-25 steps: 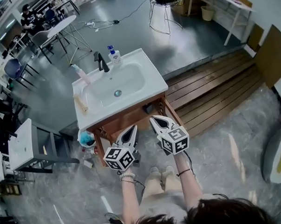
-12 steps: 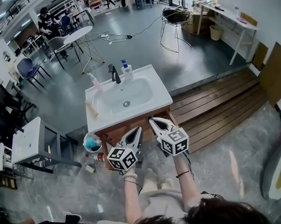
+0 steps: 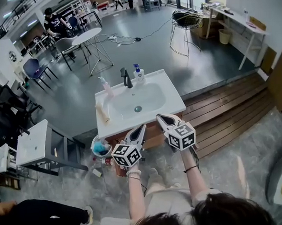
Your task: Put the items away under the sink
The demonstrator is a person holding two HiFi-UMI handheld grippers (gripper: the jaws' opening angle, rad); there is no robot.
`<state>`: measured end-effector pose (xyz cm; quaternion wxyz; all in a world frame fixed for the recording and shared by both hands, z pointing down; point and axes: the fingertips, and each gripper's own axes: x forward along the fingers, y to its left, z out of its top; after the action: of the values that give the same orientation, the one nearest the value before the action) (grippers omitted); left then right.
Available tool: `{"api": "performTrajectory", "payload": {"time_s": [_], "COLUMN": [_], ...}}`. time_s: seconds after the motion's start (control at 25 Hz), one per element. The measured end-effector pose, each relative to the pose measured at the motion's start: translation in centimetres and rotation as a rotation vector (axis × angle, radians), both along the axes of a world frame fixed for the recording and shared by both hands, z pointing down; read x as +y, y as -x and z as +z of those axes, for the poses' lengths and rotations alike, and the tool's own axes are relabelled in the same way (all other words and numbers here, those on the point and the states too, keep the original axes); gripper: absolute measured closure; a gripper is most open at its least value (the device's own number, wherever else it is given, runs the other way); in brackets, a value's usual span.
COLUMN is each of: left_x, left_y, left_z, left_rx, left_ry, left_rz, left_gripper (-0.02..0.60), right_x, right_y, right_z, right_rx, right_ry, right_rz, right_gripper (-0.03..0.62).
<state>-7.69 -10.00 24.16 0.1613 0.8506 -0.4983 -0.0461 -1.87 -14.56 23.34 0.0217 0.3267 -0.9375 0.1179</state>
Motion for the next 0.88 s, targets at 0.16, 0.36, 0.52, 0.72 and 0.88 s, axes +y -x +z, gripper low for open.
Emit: {"api": "performTrajectory", "payload": {"time_s": [0.16,0.36,0.52,0.72,0.88], "left_x": [-3.2,-6.7,-9.1,-11.7,-13.3], "left_y": [1.9,4.3,6.2,8.0,9.0], "left_z": [-0.3,-0.6,-0.6,-0.8,-1.1], "left_rx": [-0.012,-0.008,-0.008,-0.027,-0.033], "left_ry": [-0.009,-0.015,-0.025,-0.027,-0.045], "left_rz": [0.017,0.038,0.065,0.105,0.127], "left_gripper": [0.58,0.58,0.58,0.58,0.58], "right_x": [-3.2,-6.4,-8.8,-11.7,-13.3], "right_y": [1.8,4.2,6.3,8.4,9.8], "right_z": [-0.4,-0.5,-0.3,-0.7,-0.5], "right_rx": [-0.002,-0.015,-0.005,0.001,0.01], "right_ry": [-0.009,0.0,-0.004,-0.016,-0.027], "right_rz": [0.011,0.028,0.043,0.064,0.077], "right_gripper": [0.577,0.578,0.578,0.577,0.577]}}
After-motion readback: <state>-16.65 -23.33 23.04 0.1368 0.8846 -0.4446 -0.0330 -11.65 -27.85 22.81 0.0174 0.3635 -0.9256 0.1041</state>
